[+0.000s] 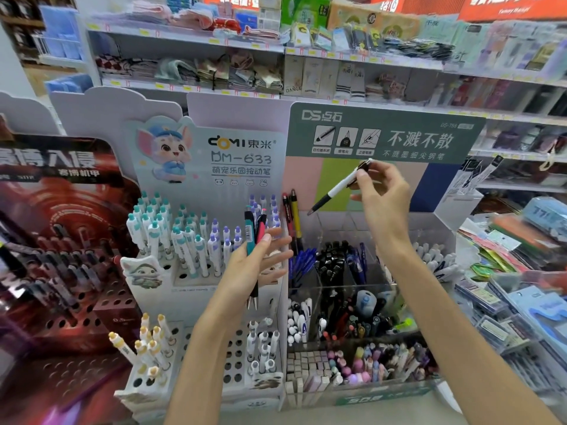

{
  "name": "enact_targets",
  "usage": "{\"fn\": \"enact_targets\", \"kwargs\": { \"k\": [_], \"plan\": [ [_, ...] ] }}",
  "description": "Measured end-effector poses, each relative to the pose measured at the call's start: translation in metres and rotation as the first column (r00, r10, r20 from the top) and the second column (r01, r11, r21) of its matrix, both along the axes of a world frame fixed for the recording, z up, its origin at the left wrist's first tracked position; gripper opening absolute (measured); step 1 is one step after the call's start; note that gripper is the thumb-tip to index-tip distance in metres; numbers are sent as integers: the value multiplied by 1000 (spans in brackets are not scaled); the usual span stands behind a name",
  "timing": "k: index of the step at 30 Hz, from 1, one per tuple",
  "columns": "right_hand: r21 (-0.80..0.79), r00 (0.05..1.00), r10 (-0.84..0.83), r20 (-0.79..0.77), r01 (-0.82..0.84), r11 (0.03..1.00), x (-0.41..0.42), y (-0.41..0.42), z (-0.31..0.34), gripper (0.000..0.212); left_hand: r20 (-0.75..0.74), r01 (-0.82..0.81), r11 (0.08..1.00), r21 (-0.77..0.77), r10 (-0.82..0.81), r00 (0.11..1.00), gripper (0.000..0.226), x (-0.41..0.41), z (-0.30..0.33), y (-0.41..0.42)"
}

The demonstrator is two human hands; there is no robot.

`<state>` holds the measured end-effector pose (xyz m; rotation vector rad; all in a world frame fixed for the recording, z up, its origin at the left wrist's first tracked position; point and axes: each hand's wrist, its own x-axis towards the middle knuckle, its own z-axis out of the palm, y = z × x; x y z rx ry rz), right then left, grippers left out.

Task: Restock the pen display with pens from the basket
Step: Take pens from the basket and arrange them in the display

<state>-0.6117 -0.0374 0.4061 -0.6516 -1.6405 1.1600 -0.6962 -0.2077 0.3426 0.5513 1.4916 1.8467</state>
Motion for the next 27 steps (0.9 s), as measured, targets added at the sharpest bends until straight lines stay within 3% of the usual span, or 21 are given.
{"fn": "enact_targets", "kwargs": {
  "k": [6,13,16,19,23,27],
  "plan": [
    [247,901,-4,433,-114,962,-27,6,-19,24,32,26,1000,6,-26,999,22,-2,-1,-1],
    [246,760,-22,650,-183,952,-51,11,-30,19,121,41,999,11,-42,992,21,-2,1,-3],
    [312,739,-84,669,-176,934,-53,14,-26,16,224,46,995,83,-64,973,32,-2,4,-7],
    [336,754,-107,649,-158,928,-54,15,-29,15,264,26,992,127,-59,963,24,-2,5,-10],
    [261,766,-44,642,-165,951,-55,15,-33,12,251,-5,994,108,-22,968,18,0,5,-7],
    [299,790,-56,611,-164,940,-47,14,-30,12,184,-8,999,35,2,983,22,1,6,-2]
  ]
}}
